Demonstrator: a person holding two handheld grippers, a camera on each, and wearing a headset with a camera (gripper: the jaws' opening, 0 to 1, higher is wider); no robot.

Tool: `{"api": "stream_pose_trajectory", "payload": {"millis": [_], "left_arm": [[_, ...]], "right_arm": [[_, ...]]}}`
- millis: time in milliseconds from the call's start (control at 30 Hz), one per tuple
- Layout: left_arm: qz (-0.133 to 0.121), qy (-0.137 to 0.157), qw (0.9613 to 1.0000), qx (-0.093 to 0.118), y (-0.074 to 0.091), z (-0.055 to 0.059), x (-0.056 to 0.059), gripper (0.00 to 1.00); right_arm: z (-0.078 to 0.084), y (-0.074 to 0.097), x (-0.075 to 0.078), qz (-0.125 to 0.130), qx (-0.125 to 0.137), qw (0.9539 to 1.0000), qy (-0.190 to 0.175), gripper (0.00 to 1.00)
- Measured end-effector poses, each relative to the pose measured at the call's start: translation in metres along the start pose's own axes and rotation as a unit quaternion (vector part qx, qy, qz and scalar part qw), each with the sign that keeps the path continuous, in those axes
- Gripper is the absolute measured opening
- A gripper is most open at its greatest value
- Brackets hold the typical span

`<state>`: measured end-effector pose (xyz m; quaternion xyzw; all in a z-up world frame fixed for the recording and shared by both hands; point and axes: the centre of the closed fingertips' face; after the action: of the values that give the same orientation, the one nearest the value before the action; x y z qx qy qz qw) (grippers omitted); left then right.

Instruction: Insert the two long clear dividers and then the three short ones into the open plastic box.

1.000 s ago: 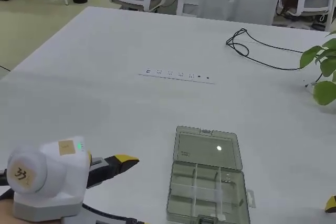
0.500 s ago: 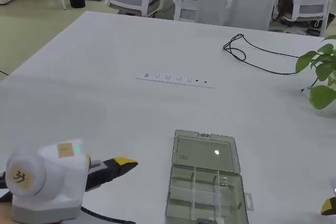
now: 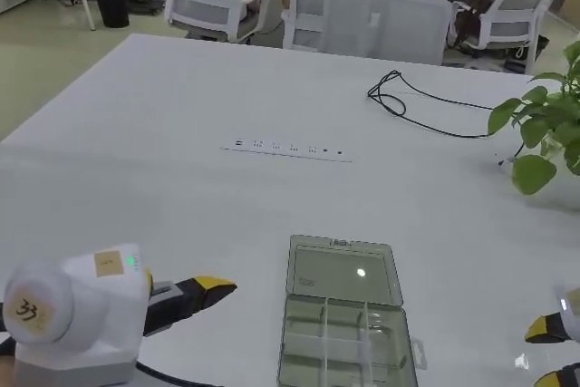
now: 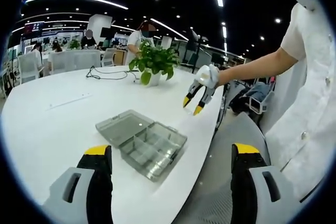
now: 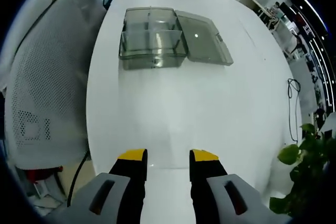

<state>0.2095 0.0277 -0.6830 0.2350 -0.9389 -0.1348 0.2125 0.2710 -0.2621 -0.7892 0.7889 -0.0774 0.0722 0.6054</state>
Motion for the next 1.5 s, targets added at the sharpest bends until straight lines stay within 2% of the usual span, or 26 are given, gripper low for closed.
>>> {"api": "stream_pose_trajectory", "payload": {"millis": [233,567,700,767,900,1033,1200,1233,1300,1433,1500], "left_arm": [[0.009,-0.004,0.9999,0.005,-0.004,-0.007,0.003,0.96],[0.018,0.014,0.9996,0.018,-0.011,-0.026,0.007,0.93],[0.027,0.029,0.9988,0.030,-0.014,-0.034,0.011,0.92],[0.029,0.048,0.9980,0.029,-0.016,-0.036,0.012,0.89],[0.035,0.059,0.9966,0.045,-0.018,-0.045,0.015,0.87],[0.042,0.075,0.9951,0.049,-0.022,-0.052,0.020,0.84],[0.057,0.109,0.9906,0.060,-0.027,-0.061,0.029,0.76],[0.061,0.108,0.9899,0.068,-0.027,-0.064,0.031,0.75],[0.065,0.117,0.9886,0.069,-0.029,-0.067,0.033,0.72],[0.079,0.155,0.9825,0.066,-0.036,-0.068,0.041,0.62],[0.094,0.164,0.9793,0.073,-0.038,-0.070,0.047,0.57]], "right_arm": [[-0.043,0.026,0.004,0.036,0.039,0.9985,-0.010,0.32],[-0.112,0.062,0.005,0.082,0.090,0.9925,-0.009,0.32],[-0.133,0.070,-0.001,0.090,0.100,0.9909,0.001,0.32],[-0.142,0.074,-0.006,0.092,0.106,0.9901,0.006,0.32],[-0.161,0.080,-0.015,0.095,0.118,0.9885,0.008,0.32],[-0.179,0.084,-0.024,0.100,0.126,0.9869,0.009,0.32],[-0.192,0.085,-0.032,0.114,0.120,0.9860,0.023,0.32],[-0.195,0.085,-0.033,0.118,0.118,0.9857,0.025,0.32],[-0.198,0.085,-0.035,0.122,0.115,0.9854,0.028,0.32],[-0.205,0.087,-0.038,0.131,0.113,0.9844,0.030,0.33],[-0.207,0.088,-0.039,0.138,0.109,0.9837,0.038,0.33]]}}
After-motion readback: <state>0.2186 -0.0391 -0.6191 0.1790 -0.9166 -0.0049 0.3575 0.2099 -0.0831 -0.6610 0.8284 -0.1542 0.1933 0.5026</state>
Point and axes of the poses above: the centre of the closed fingertips' face, and the gripper's own axes: y roughly backward along the fingers, x roughly to its right, z roughly out of its underside, and after that the axes turned 6 degrees about y, right-handed
